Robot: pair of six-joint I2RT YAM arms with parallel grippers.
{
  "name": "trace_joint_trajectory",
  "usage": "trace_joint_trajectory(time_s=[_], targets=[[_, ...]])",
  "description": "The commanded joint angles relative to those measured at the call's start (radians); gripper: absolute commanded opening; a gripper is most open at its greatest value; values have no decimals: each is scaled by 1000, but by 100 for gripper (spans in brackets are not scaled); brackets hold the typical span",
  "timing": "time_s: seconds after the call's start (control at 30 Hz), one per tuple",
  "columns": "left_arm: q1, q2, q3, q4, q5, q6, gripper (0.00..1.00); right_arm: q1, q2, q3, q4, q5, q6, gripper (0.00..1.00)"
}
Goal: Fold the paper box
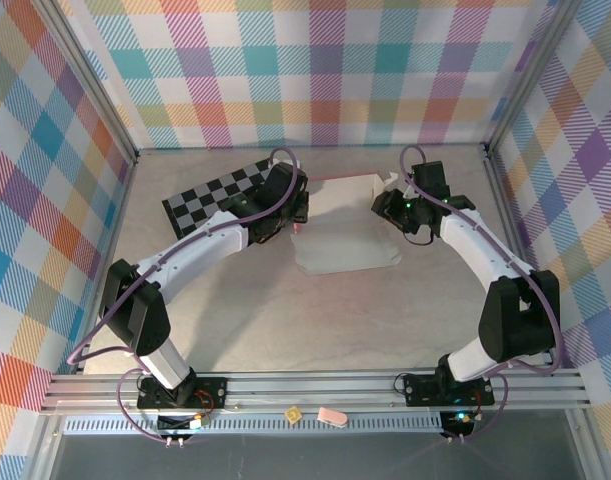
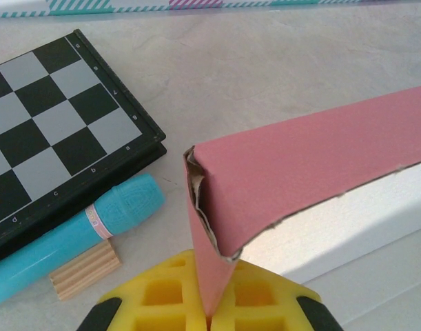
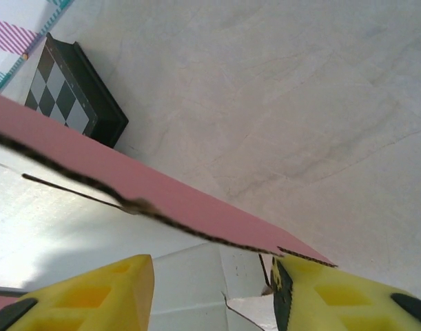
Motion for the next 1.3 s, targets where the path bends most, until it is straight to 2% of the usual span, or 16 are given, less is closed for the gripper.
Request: trace_joint_trajectory(time_s=[0.0, 0.43, 1.07, 1.17, 1.27], targets=[[-4, -27, 12, -9, 13, -9, 0, -5, 2, -14, 50, -29, -10, 42], [-6, -12, 21, 2, 21, -11, 0, -2, 18, -7, 99, -123, 36, 37], [5, 29, 48, 14, 47, -34, 0, 46, 21, 18, 91, -167, 60, 34], [22, 34, 62, 0, 57, -18, 0, 39, 2, 63, 48, -177, 22, 38], [60, 41, 81, -18, 111, -4, 0, 12, -18, 130, 23, -254, -12, 47]])
